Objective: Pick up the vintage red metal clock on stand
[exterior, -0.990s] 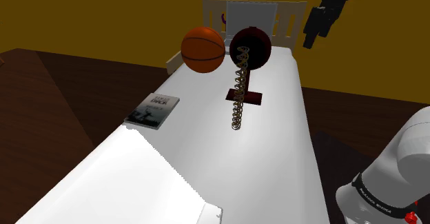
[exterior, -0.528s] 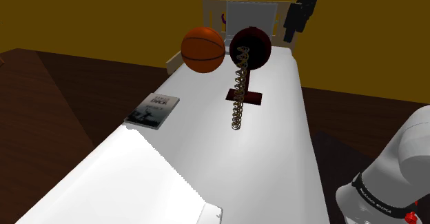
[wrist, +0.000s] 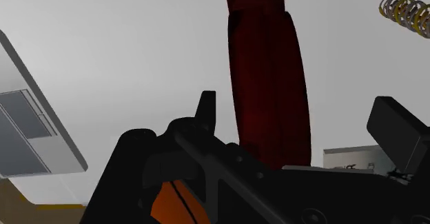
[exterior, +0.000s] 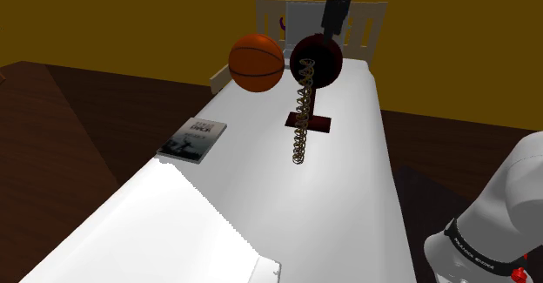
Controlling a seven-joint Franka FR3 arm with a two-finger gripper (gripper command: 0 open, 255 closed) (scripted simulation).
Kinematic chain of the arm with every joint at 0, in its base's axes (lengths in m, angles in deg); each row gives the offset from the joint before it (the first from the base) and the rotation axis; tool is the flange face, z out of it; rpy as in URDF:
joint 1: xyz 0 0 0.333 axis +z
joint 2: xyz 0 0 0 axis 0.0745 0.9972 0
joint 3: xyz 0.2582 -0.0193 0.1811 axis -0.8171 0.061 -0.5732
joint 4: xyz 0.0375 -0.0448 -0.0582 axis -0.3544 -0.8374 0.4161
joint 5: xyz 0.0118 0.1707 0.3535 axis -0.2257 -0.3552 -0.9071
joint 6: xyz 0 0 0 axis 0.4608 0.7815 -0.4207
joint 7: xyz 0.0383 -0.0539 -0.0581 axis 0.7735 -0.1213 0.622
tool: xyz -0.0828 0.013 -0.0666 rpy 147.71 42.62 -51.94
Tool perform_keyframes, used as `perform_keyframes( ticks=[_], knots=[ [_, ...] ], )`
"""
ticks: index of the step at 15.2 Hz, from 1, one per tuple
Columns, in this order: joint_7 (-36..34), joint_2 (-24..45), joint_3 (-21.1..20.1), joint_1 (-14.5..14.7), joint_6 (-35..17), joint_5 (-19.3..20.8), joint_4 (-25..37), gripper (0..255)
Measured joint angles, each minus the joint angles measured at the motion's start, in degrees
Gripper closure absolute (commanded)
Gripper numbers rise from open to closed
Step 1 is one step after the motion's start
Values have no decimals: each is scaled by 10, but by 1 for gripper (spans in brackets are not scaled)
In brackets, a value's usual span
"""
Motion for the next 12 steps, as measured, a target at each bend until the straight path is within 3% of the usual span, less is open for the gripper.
perform_keyframes(
  ticks=[5, 12],
  knots=[
    [57, 92, 4, 11, 14, -26, 100, 0],
    [64, 95, 4, 12, -32, -28, 56, 0]
  ],
)
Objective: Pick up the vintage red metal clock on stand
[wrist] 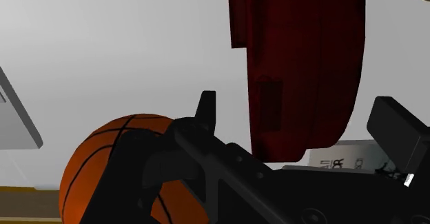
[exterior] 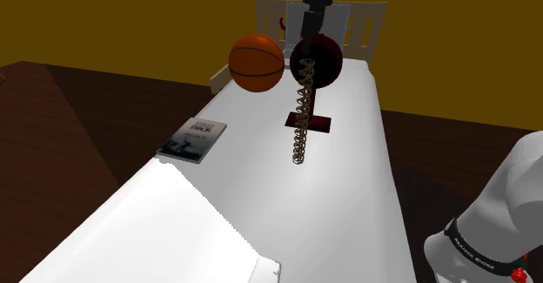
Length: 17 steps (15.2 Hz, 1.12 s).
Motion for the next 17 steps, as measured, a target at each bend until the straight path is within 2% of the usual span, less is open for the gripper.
perform_keyframes(
  ticks=[1, 11, 17],
  knots=[
    [-1, -1, 0, 0, -4, 0, -5, 255],
    [-1, -1, -1, 1, -9, 0, -8, 255],
    [-1, 4, 0, 0, 32, 0, 36, 255]
  ],
)
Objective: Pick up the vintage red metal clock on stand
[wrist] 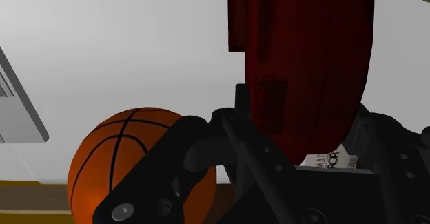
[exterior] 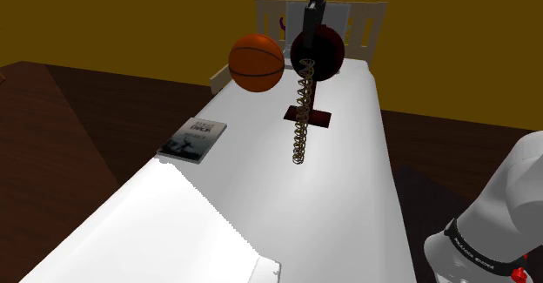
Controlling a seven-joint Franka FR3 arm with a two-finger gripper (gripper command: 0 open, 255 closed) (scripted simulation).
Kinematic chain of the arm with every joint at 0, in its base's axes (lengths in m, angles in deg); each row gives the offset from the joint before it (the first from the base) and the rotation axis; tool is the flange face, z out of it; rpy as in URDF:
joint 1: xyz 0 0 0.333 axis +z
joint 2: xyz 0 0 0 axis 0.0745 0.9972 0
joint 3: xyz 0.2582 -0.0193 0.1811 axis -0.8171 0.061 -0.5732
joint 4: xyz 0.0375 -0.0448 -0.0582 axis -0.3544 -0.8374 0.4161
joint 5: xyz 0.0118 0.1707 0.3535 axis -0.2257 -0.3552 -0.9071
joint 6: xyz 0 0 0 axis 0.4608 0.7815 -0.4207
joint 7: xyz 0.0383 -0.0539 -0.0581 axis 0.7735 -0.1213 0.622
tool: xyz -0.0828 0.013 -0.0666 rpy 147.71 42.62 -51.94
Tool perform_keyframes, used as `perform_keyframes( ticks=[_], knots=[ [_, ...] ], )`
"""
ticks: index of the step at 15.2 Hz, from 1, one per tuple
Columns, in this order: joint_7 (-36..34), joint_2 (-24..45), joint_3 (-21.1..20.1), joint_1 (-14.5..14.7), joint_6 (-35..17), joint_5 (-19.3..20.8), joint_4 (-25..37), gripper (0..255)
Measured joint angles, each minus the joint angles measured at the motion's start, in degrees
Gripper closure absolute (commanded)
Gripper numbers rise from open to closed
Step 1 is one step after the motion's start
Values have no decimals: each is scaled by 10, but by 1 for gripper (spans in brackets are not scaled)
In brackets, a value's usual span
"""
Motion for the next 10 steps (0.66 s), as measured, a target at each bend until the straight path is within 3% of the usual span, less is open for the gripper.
perform_keyframes(
  ticks=[10],
  knots=[
    [-1, 22, 1, 0, 78, -2, 100, 255]
  ],
)
